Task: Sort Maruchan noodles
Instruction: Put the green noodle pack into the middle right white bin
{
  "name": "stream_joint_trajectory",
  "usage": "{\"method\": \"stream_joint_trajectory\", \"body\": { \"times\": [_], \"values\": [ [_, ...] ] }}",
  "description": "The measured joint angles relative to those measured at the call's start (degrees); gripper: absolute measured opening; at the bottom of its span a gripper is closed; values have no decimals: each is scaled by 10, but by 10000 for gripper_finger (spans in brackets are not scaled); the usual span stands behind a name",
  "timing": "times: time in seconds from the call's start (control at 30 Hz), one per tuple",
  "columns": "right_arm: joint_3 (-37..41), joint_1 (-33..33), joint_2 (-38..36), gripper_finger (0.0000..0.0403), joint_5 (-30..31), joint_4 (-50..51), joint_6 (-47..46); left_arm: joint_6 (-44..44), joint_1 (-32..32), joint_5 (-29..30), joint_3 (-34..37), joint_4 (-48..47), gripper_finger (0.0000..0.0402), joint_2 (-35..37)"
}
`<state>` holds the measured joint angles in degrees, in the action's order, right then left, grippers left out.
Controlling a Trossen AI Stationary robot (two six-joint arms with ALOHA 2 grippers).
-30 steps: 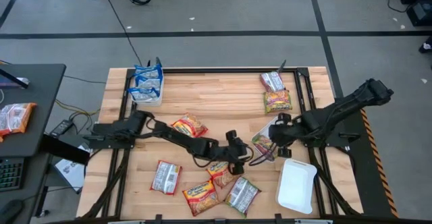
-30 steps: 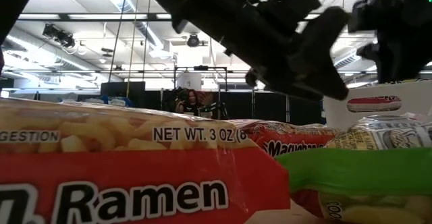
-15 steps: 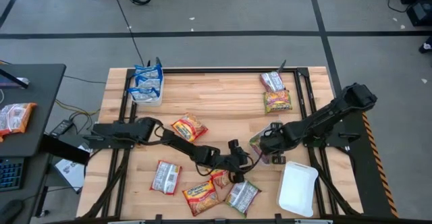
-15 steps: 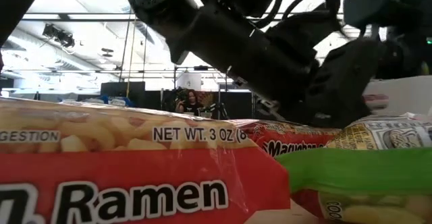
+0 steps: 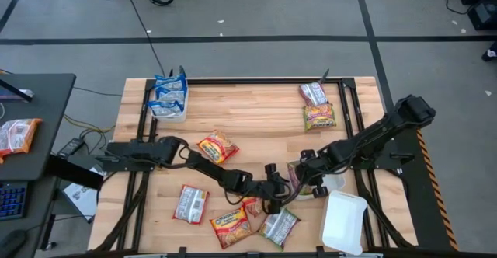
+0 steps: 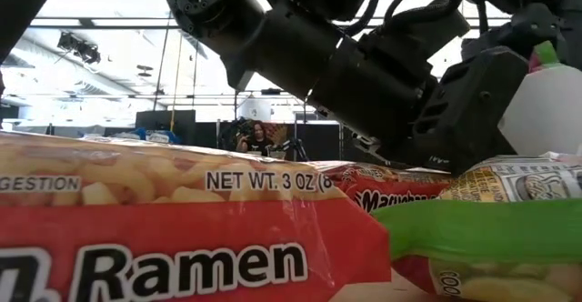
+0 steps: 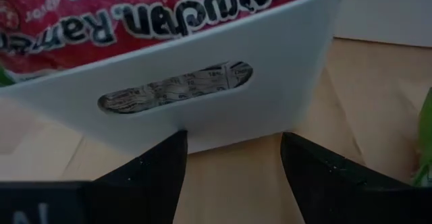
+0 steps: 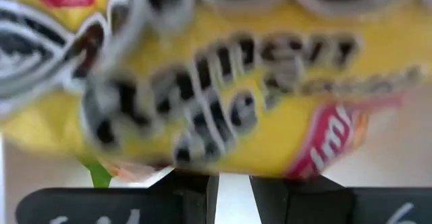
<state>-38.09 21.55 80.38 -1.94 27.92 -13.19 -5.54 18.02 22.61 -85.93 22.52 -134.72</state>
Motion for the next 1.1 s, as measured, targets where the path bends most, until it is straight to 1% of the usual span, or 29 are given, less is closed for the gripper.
{"method": "stream_joint_trajectory", "body": {
  "times": [0.1, 0.17, 0.33, 0.4, 0.6, 0.67, 0.8, 0.87, 0.93, 1.03, 1.1],
  "values": [
    [6, 1, 12, 83, 2, -28, 27, -1, 1, 13, 0, -3, 242, 3],
    [9, 1, 23, 84, 11, -46, 29, -3, 4, 23, 1, -17, 242, 8],
    [10, -5, 35, 88, 46, -56, 34, -15, 1, 56, 1, -56, 242, 12],
    [11, -15, 32, 94, 55, -49, 42, -22, -5, 59, 1, -65, 242, 13],
    [11, -70, 1, 113, 92, 9, 68, -13, -39, 77, 0, -45, 242, 13],
    [11, -86, -10, 116, 101, 33, 77, -6, -52, 75, 0, -36, 242, 13],
    [11, -111, -31, 120, 105, 67, 88, 5, -81, 79, -1, -33, 242, 13],
    [11, -119, -38, 122, 104, 75, 86, 30, -93, 80, -1, -34, 242, 13],
    [11, -125, -43, 126, 100, 82, 83, 51, -103, 68, -1, -38, 242, 13],
    [11, -128, -58, 136, 98, 103, 77, 69, -110, 56, -1, -58, 242, 16],
    [5, -128, -75, 146, 98, 131, 64, 78, -110, 56, -2, -87, 242, 25]
  ]
}}
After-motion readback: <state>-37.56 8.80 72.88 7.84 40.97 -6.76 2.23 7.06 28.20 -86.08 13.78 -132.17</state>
